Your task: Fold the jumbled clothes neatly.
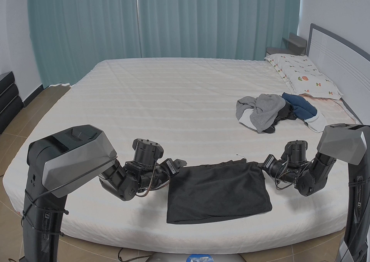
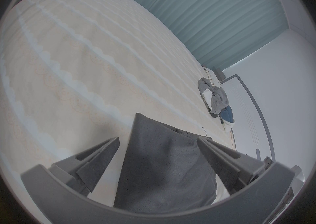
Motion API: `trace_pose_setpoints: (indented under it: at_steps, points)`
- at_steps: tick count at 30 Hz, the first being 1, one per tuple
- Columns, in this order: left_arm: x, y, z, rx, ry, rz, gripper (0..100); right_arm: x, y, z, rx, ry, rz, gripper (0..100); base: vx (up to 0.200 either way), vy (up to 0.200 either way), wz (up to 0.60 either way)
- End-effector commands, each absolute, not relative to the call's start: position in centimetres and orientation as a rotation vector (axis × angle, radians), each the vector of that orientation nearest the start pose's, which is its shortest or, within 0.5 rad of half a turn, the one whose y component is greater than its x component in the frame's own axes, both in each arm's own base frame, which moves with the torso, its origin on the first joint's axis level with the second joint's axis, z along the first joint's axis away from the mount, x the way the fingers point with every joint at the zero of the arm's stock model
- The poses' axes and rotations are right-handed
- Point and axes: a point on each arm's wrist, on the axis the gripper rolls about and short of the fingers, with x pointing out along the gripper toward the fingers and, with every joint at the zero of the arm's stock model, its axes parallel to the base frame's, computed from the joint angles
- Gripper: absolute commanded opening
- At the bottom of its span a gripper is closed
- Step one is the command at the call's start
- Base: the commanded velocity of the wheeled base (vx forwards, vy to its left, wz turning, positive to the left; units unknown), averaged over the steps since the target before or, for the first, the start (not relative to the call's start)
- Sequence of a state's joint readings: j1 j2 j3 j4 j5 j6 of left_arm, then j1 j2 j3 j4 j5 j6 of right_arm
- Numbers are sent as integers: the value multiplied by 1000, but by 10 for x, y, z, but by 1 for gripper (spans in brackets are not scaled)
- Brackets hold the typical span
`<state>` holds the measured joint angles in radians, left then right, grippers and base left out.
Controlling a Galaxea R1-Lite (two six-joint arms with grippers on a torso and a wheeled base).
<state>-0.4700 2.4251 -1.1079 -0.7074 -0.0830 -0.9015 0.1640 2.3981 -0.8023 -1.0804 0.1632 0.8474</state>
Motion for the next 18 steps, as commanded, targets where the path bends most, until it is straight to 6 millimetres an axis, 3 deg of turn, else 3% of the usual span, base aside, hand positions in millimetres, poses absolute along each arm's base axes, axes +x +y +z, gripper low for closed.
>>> trace_pose_setpoints:
  at_steps: [1, 10, 11, 18]
  points:
    - [384, -197, -20, -729, 799, -214, 100, 375, 66, -23, 821, 617, 83, 0, 0, 0, 0]
    - [398, -205, -30, -702, 763, -139, 100, 375, 66, -19, 821, 602, 81, 0, 0, 0, 0]
    - [398, -206, -29, -700, 769, -136, 0, 376, 65, -19, 821, 600, 80, 0, 0, 0, 0]
    - [399, -206, -30, -699, 775, -130, 0, 376, 63, -17, 823, 595, 78, 0, 0, 0, 0]
